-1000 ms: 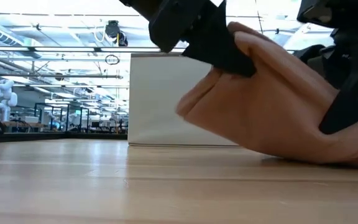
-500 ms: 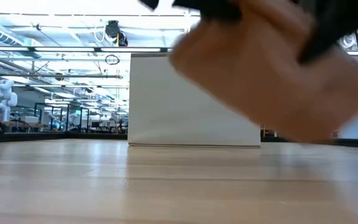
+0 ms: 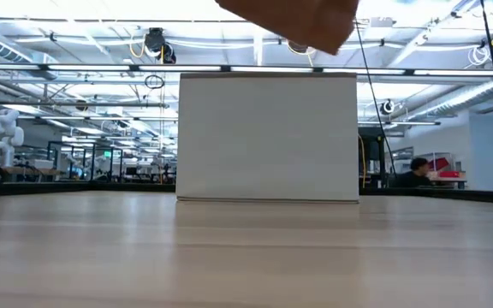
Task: Fold towel
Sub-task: Put the brown towel with white checkered lines into the laundry bin
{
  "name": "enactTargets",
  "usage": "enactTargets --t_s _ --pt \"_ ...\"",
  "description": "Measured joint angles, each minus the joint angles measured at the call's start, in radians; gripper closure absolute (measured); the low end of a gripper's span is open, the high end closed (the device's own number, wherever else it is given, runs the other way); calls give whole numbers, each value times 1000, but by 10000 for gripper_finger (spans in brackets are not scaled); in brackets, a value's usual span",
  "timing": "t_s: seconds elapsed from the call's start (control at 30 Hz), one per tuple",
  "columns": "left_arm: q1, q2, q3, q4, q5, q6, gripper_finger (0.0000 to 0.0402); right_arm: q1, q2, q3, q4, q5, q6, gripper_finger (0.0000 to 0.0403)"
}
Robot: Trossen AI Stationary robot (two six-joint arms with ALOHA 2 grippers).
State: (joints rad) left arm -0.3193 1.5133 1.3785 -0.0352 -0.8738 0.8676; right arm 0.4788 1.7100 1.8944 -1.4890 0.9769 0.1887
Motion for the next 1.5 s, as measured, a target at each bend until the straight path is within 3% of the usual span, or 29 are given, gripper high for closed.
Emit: enactTargets --t_s 0.13,0.23,0.43,0.67,0.93,1.1,1.37,1.5 --pt "132 -76 0 -14 107 65 384 -149 1 149 6 -25 -196 380" --pt "255 -96 0 -47 202 84 384 -287 1 210 34 -116 -336 380" --pt "498 -73 2 -150 413 48 384 -532 11 227 119 -325 -531 380" --pt "677 -22 2 -186 597 -47 384 -700 74 227 178 -483 -633 380" --pt "766 35 2 -298 715 -74 378 -809 160 227 187 -670 -653 380" --pt "788 77 1 -311 721 -86 376 -856 207 227 192 -729 -638 374" --pt "794 86 0 -348 758 -137 374 -883 228 228 151 -820 -568 308" --pt "794 86 -1 -391 780 -159 352 -880 228 228 141 -830 -554 269"
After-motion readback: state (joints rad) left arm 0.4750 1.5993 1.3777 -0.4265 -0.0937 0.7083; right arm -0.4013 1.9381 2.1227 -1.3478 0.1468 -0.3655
